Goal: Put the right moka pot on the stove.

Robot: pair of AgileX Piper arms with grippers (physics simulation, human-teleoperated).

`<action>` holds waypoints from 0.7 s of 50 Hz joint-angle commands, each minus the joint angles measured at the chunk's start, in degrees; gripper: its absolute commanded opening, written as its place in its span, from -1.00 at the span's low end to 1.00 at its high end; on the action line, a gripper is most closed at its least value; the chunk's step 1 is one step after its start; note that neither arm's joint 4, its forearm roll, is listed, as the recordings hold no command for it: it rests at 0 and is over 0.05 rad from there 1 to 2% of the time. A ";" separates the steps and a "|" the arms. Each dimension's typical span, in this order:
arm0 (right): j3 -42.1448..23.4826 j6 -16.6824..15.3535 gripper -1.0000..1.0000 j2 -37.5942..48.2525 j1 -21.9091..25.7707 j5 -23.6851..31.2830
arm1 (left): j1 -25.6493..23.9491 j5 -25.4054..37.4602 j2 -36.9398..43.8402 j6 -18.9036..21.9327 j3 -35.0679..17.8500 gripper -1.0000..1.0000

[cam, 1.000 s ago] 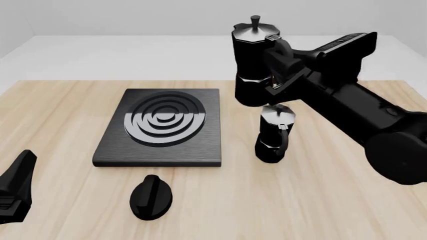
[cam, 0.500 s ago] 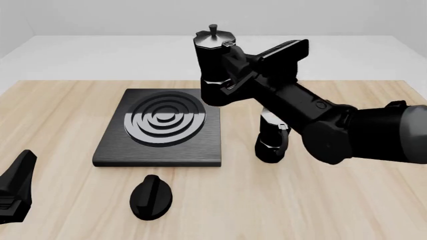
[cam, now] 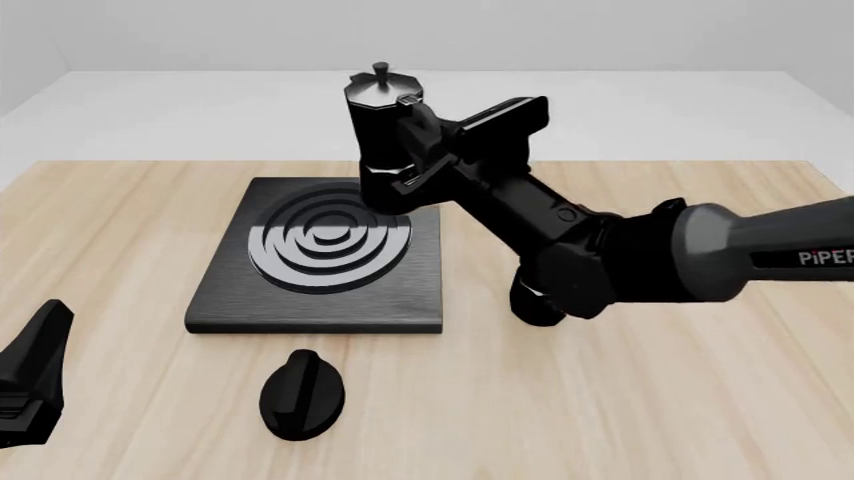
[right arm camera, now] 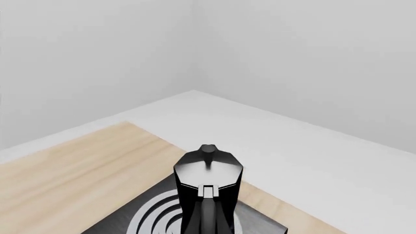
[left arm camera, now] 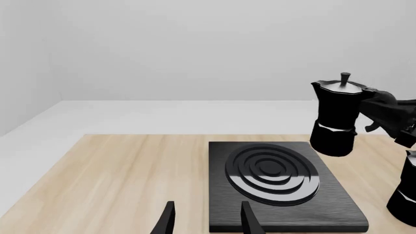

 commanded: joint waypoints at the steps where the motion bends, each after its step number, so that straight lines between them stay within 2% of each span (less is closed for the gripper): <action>1: -5.49 0.44 -1.00 4.95 0.90 -1.80 | 0.00 0.00 0.00 0.00 0.00 1.00; 35: -20.22 0.07 -1.00 18.82 4.09 0.93 | 0.00 0.00 0.00 0.00 0.00 1.00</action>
